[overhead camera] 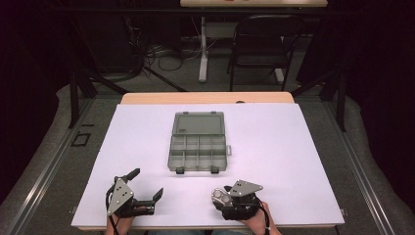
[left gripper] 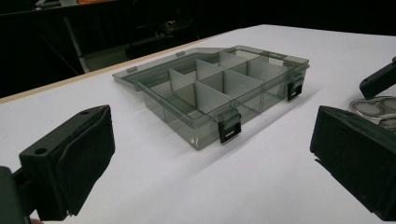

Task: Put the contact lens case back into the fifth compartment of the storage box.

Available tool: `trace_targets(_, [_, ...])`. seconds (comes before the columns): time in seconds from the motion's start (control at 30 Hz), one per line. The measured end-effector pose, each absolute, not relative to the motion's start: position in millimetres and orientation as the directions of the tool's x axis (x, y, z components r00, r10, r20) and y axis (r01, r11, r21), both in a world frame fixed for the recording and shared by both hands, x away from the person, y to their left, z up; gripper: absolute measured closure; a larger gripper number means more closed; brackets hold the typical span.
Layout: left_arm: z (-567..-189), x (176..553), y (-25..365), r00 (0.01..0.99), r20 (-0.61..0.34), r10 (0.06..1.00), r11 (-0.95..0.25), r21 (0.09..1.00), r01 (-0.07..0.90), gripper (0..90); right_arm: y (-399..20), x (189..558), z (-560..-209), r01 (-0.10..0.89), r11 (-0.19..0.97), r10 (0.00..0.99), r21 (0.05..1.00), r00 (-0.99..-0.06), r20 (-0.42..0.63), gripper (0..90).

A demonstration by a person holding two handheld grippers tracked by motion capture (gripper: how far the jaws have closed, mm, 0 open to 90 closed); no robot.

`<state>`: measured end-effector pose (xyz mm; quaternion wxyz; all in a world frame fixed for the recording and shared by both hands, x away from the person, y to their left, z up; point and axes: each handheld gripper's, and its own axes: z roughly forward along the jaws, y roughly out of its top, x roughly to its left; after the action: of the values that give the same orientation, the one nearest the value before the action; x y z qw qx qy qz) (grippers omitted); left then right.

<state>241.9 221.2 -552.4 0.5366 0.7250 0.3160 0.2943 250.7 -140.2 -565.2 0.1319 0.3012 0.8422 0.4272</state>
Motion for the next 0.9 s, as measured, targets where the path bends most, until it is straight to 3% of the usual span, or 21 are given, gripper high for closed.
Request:
trace_targets(0.27, [-553.1,242.3,220.8,0.629,0.084,0.773,-0.224,0.964,0.146,0.1,-142.4,252.6,-567.4,0.406,0.479,0.614,0.778,-0.789,0.034,48.0])
trace_targets(0.9, [-553.3,242.4,220.9,0.629,0.086,0.773,-0.225,0.964,0.145,0.1,-143.7,252.8,-569.2,0.387,0.507,0.591,0.77,-0.806,0.015,49.2])
